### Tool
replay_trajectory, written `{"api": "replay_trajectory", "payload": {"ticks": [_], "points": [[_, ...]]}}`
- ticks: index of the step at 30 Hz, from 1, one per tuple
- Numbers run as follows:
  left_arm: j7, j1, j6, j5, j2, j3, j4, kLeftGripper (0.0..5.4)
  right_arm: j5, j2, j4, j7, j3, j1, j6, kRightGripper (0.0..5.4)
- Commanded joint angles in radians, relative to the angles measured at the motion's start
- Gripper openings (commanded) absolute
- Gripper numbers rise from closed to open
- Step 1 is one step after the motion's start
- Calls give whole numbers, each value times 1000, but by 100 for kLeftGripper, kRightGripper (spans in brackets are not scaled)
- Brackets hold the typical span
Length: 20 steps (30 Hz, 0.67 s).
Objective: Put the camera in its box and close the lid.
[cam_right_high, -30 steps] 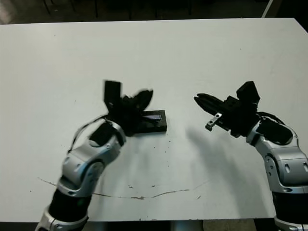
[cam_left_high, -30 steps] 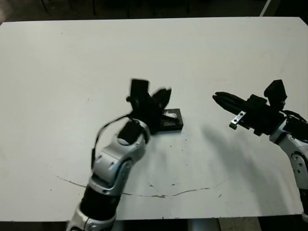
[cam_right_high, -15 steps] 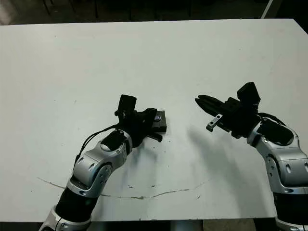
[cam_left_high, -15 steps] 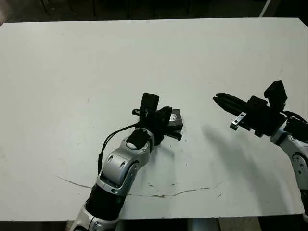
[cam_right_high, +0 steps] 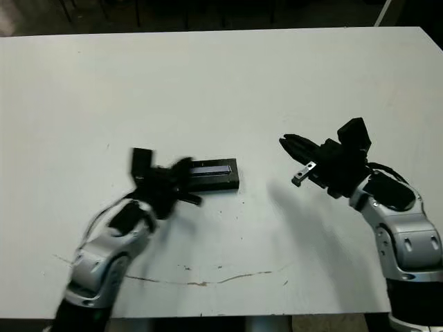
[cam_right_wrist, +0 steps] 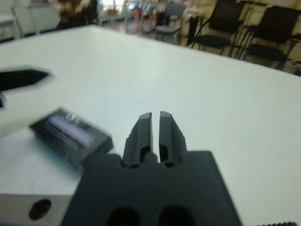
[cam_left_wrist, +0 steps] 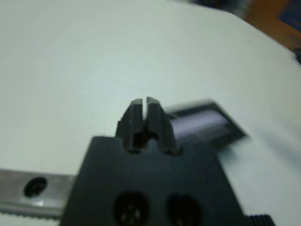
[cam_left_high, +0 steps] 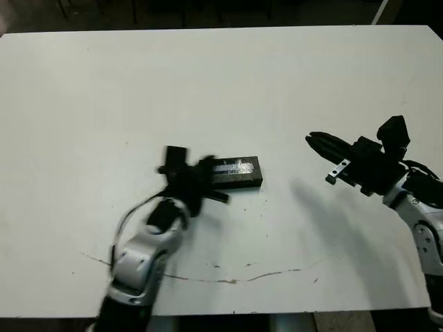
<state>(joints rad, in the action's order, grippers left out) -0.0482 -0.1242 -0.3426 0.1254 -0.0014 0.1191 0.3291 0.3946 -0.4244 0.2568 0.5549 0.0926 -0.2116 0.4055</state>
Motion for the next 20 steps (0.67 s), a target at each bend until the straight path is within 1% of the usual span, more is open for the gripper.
{"api": "replay_trajectory", "payload": {"ticks": [1, 3, 5, 7, 9, 11, 15, 18, 20], "points": [[-8, -19, 180, -38, 61, -91, -55, 1, -36, 63, 31, -122, 10, 24, 4, 0], [-13, -33, 269, -41, 95, -149, -94, 1, -67, 102, 36, -197, 8, 20, -1, 0], [-9, -36, 342, -35, 120, -211, -134, 1, -117, 142, 33, -280, 0, 16, -17, 0], [1, -31, 387, -22, 127, -259, -172, 1, -162, 177, 15, -343, -6, 10, -47, 0], [15, -21, 405, -10, 118, -291, -199, 1, -202, 204, -8, -396, -10, 5, -65, 0], [26, -7, 418, -5, 106, -307, -225, 1, -242, 230, -42, -444, -15, 4, -97, 0], [34, 7, 438, 3, 80, -307, -258, 1, -323, 255, -119, -493, -37, 8, -208, 0], [34, 5, 433, 0, 69, -300, -252, 1, -359, 265, -150, -507, -51, 11, -257, 0], [26, 3, 431, 2, 70, -294, -245, 1, -368, 271, -161, -507, -53, 13, -277, 0]]}}
